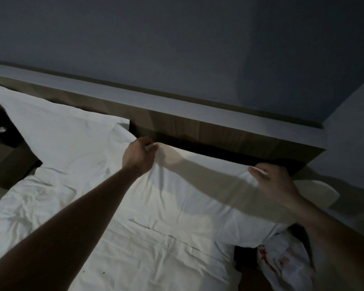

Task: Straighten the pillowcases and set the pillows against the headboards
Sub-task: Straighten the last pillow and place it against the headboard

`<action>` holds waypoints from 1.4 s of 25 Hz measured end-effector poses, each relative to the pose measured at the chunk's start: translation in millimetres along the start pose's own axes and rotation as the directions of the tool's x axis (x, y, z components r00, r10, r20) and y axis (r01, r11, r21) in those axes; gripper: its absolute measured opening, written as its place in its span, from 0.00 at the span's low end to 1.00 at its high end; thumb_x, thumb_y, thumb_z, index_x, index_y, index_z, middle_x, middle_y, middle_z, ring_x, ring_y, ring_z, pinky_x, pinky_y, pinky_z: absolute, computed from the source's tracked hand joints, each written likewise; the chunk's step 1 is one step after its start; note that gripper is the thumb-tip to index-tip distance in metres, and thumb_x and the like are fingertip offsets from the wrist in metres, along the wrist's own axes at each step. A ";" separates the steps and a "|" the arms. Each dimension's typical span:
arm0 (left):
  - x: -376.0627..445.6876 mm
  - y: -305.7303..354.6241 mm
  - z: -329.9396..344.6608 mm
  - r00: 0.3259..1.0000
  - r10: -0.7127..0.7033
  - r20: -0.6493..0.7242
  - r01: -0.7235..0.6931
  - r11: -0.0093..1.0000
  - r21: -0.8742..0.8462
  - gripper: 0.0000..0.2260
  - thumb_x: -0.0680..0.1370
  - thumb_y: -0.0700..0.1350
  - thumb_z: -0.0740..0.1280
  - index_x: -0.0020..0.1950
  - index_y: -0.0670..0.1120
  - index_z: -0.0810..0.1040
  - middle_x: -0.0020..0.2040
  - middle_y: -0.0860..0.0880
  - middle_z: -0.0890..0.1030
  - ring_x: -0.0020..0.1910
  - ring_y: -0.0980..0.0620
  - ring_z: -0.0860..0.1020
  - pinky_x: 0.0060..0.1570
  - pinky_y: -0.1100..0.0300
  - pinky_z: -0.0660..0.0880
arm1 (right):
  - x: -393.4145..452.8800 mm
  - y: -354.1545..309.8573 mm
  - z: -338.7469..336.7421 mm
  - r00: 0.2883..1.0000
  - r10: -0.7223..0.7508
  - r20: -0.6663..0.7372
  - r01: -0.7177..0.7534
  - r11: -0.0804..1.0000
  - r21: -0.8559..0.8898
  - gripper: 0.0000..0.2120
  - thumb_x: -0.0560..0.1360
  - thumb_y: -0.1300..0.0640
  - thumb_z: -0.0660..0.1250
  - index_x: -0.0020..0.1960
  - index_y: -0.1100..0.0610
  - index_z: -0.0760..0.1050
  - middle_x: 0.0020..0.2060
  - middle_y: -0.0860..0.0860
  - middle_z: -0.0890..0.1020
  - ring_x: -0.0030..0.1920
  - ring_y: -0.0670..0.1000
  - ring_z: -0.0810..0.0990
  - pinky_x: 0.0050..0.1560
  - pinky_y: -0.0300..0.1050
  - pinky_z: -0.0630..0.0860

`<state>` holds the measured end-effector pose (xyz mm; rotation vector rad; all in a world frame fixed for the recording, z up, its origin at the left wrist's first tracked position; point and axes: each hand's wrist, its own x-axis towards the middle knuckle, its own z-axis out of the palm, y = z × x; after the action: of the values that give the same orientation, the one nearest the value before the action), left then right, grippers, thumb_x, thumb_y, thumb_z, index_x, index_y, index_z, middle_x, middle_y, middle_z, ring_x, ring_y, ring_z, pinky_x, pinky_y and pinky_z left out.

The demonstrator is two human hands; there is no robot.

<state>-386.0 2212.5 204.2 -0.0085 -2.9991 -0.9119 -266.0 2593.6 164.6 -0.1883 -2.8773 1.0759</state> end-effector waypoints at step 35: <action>55.7 56.0 46.1 0.999 -0.017 -0.044 0.025 0.979 0.203 0.11 0.83 0.49 0.65 0.61 0.47 0.83 0.60 0.40 0.84 0.60 0.34 0.80 0.55 0.48 0.76 | 21.5 105.0 -19.7 0.928 -0.095 -0.359 -0.086 0.886 -0.456 0.10 0.76 0.54 0.65 0.46 0.54 0.84 0.39 0.56 0.86 0.39 0.62 0.80 0.46 0.55 0.74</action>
<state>-441.5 2284.8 197.5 0.0433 -3.0421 -0.5946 -275.7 2687.9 110.8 -0.3640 -2.7144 0.2753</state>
